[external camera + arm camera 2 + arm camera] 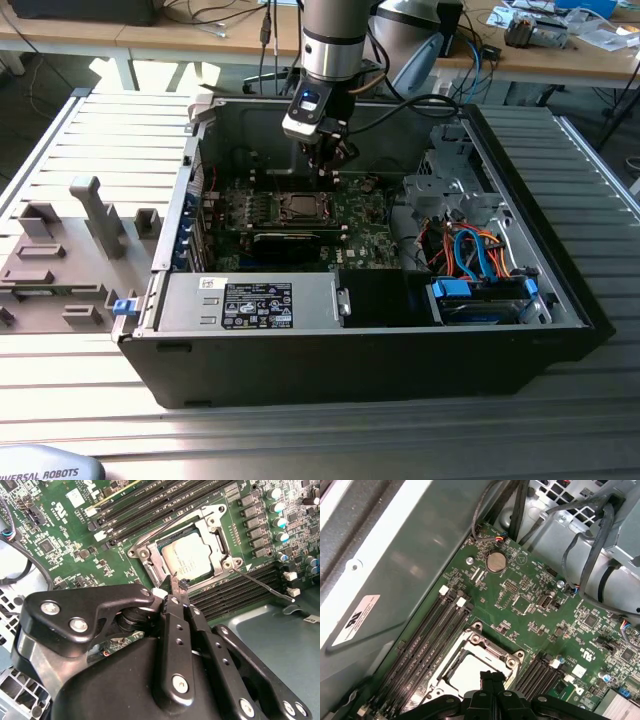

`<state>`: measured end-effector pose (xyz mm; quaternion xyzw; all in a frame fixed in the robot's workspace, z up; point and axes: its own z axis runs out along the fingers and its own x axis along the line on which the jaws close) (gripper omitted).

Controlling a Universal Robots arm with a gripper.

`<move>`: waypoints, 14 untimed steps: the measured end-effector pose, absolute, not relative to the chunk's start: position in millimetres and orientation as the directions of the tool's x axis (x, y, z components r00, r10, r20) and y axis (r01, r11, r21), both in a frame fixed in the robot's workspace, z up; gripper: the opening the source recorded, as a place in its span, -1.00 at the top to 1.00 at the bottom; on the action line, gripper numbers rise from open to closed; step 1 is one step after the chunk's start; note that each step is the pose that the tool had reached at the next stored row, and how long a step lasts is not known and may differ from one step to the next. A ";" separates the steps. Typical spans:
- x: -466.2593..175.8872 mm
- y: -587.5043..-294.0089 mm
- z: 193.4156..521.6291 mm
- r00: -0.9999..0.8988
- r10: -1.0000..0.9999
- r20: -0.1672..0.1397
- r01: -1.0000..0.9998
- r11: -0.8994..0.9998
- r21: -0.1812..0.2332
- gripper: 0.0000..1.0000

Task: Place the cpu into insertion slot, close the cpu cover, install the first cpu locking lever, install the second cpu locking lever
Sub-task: 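Install the first cpu locking lever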

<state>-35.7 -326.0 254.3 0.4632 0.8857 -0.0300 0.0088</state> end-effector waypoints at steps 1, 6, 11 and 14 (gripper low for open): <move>-35.7 -326.0 254.3 -0.572 0.819 -0.043 0.820 0.570 -0.045 0.79; -35.8 -326.0 254.3 -0.580 0.813 -0.043 0.814 0.579 -0.045 0.79; -35.8 -326.0 254.3 -0.588 0.808 -0.043 0.809 0.586 -0.045 0.79; -35.7 -326.0 254.3 -0.592 0.805 -0.043 0.806 0.590 -0.045 0.79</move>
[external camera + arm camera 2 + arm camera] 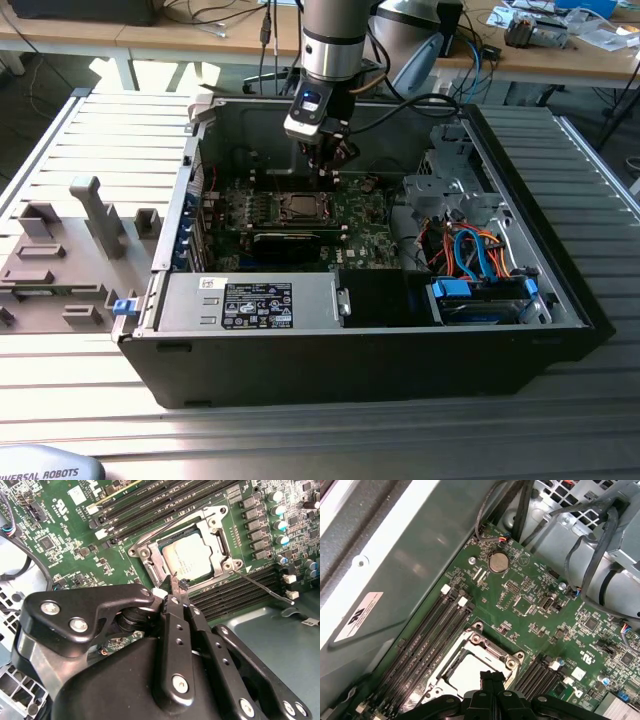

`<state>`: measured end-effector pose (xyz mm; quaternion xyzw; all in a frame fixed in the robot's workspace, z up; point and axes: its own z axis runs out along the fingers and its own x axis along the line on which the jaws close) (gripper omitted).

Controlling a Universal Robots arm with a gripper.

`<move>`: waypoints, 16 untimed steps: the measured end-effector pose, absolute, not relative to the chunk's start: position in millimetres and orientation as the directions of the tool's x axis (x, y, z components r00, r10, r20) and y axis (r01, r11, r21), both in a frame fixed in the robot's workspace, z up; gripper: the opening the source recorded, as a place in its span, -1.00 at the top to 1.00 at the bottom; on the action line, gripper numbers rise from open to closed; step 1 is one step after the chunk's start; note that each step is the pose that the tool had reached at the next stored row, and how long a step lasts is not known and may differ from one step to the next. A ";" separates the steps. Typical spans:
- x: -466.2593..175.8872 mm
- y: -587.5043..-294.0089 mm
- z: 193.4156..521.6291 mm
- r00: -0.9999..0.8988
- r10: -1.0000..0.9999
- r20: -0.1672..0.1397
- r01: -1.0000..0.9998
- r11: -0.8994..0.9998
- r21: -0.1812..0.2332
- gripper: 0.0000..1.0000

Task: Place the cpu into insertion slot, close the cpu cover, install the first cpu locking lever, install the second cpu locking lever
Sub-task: 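Install the first cpu locking lever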

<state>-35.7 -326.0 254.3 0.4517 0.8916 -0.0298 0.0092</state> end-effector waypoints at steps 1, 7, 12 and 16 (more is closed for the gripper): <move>-35.8 -326.0 254.3 -0.593 0.804 -0.043 0.805 0.591 -0.045 0.79; -35.7 -326.0 254.3 -0.603 0.797 -0.043 0.798 0.601 -0.045 0.79; -35.8 -326.0 254.3 -0.610 0.791 -0.043 0.792 0.609 -0.045 0.79; -35.7 -326.0 254.3 -0.616 0.787 -0.043 0.788 0.614 -0.045 0.79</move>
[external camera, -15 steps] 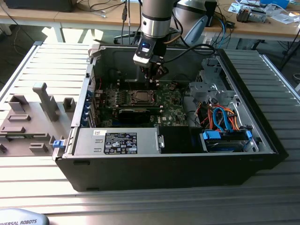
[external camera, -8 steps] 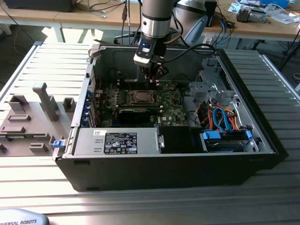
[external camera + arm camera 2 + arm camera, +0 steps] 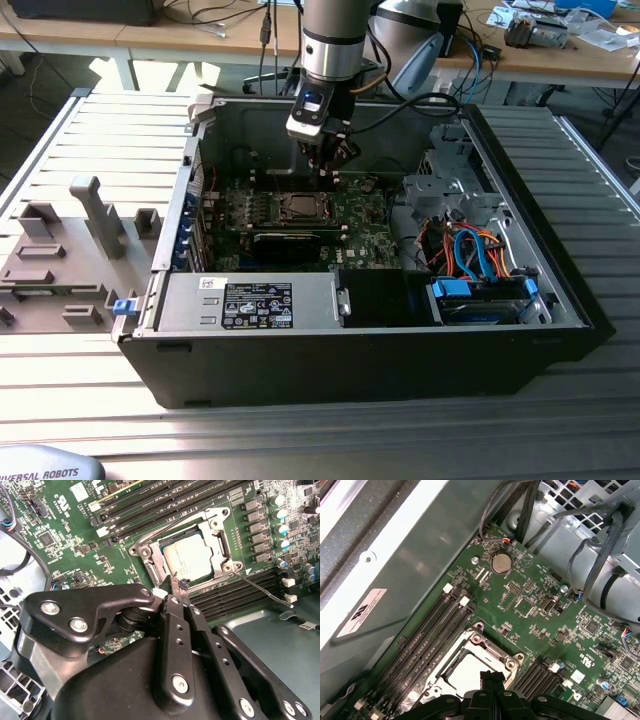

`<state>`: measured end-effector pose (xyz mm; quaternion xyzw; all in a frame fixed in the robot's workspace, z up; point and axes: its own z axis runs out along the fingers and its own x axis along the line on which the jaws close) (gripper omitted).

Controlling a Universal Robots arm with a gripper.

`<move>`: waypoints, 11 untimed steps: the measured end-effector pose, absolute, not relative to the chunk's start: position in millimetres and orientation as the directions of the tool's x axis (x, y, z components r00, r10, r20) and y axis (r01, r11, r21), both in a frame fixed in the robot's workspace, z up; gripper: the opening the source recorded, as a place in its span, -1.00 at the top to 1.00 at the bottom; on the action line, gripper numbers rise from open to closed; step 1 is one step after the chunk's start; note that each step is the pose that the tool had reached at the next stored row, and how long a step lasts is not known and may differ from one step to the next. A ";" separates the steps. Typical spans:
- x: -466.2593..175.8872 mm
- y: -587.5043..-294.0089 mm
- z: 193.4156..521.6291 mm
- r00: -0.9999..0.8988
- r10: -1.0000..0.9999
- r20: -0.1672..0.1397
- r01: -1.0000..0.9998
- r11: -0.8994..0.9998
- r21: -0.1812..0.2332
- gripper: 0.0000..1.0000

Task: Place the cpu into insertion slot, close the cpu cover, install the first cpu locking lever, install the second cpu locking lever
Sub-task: 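Install the first cpu locking lever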

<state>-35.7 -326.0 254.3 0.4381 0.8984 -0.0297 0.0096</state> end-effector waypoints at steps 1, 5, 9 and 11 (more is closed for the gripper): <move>-35.8 -326.0 254.3 -0.617 0.786 -0.043 0.787 0.616 -0.045 0.79; -35.8 -326.0 254.3 -0.622 0.782 -0.043 0.783 0.620 -0.045 0.79; -35.7 -326.0 254.3 -0.627 0.778 -0.043 0.779 0.625 -0.045 0.79; -35.7 -326.0 254.3 -0.630 0.776 -0.043 0.777 0.628 -0.045 0.79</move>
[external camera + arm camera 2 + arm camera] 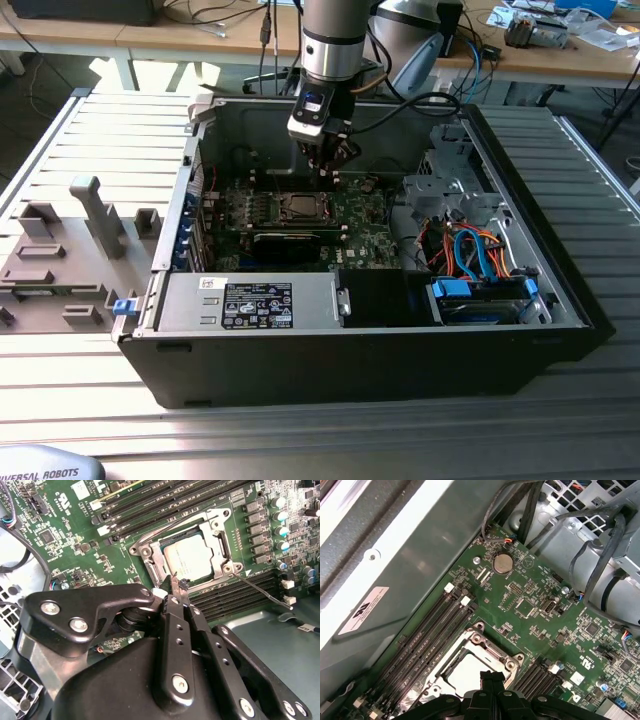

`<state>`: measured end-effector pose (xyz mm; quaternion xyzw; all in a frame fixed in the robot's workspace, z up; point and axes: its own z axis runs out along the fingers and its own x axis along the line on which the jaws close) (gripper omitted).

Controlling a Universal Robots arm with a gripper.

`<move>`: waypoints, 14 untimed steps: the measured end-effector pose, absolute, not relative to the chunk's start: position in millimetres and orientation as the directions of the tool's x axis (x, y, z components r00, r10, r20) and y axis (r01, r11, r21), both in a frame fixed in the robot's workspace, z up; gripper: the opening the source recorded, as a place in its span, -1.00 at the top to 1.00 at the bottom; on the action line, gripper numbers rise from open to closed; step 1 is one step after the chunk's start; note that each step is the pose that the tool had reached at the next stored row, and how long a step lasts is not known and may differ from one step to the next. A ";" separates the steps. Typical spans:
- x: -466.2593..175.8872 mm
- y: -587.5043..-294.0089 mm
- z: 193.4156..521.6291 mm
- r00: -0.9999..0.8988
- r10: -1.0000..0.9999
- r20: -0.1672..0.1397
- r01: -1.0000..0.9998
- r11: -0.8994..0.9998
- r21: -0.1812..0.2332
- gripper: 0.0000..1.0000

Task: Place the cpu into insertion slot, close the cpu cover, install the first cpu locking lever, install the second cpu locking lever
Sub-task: 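Install the first cpu locking lever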

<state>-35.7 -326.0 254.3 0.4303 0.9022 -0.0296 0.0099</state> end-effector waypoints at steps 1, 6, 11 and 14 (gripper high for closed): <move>-35.7 -326.0 254.3 -0.631 0.775 -0.043 0.776 0.629 -0.045 0.79; -35.7 -326.0 254.3 -0.639 0.768 -0.043 0.770 0.637 -0.045 0.79; -35.7 -326.0 254.3 -0.647 0.761 -0.043 0.762 0.646 -0.045 0.79; -35.7 -326.0 254.3 -0.652 0.757 -0.043 0.758 0.650 -0.045 0.79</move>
